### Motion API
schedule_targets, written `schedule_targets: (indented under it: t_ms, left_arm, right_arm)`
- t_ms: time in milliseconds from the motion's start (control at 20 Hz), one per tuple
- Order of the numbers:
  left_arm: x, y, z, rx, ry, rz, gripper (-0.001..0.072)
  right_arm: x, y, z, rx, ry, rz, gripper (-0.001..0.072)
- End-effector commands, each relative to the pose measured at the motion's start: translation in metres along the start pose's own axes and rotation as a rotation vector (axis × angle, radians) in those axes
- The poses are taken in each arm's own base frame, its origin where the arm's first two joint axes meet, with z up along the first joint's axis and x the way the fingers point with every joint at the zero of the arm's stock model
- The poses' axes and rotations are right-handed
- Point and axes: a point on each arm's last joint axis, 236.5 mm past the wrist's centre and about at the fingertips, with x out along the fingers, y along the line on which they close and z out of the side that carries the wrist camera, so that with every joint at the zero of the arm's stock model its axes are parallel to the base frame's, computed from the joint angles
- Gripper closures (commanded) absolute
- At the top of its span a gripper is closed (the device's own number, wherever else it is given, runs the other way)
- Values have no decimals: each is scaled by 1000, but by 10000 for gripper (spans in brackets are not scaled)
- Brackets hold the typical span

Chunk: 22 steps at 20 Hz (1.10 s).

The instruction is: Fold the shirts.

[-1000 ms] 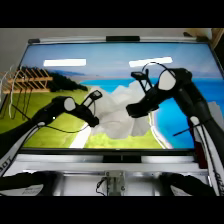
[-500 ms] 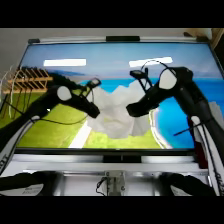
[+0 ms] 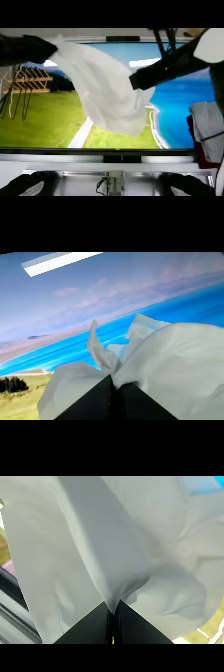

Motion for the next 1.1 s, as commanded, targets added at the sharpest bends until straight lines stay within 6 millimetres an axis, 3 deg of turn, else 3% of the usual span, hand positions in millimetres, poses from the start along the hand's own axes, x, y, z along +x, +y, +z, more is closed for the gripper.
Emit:
schedule_targets:
  t_ms: [0, 100, 250, 350, 400, 500, 600, 750, 900, 1050]
  left_arm:
    - [-41, 29, -55, -100, 185, 185, 660]
    - [-25, 31, -111, -139, 342, 188, 660]
    - [16, 22, -196, -200, 510, 168, 660]
    - [45, 15, -227, -256, 494, 159, 660]
    - [55, 15, -234, -291, 476, 163, 659]
    - [66, 22, -224, -300, 405, 168, 659]
    - [69, 37, -202, -318, 311, 188, 659]
    - [69, 60, -199, -346, 289, 234, 659]
    - [80, 68, -221, -365, 345, 253, 658]
    - [100, 60, -267, -385, 451, 236, 658]
  right_arm:
    - [-3, 14, 23, 18, -78, -45, 648]
    - [23, 17, 12, -11, 3, -77, 647]
    - [63, 9, -14, 8, 167, -140, 647]
    - [80, 6, -37, 28, 291, -149, 647]
    - [85, 3, -52, 32, 366, -160, 647]
    - [87, 0, -71, 37, 463, -173, 647]
    - [87, 2, -72, 37, 464, -167, 647]
    - [93, -2, -81, 53, 498, -182, 647]
    - [112, -6, -99, 124, 540, -204, 647]
    - [142, -11, -111, 187, 530, -215, 647]
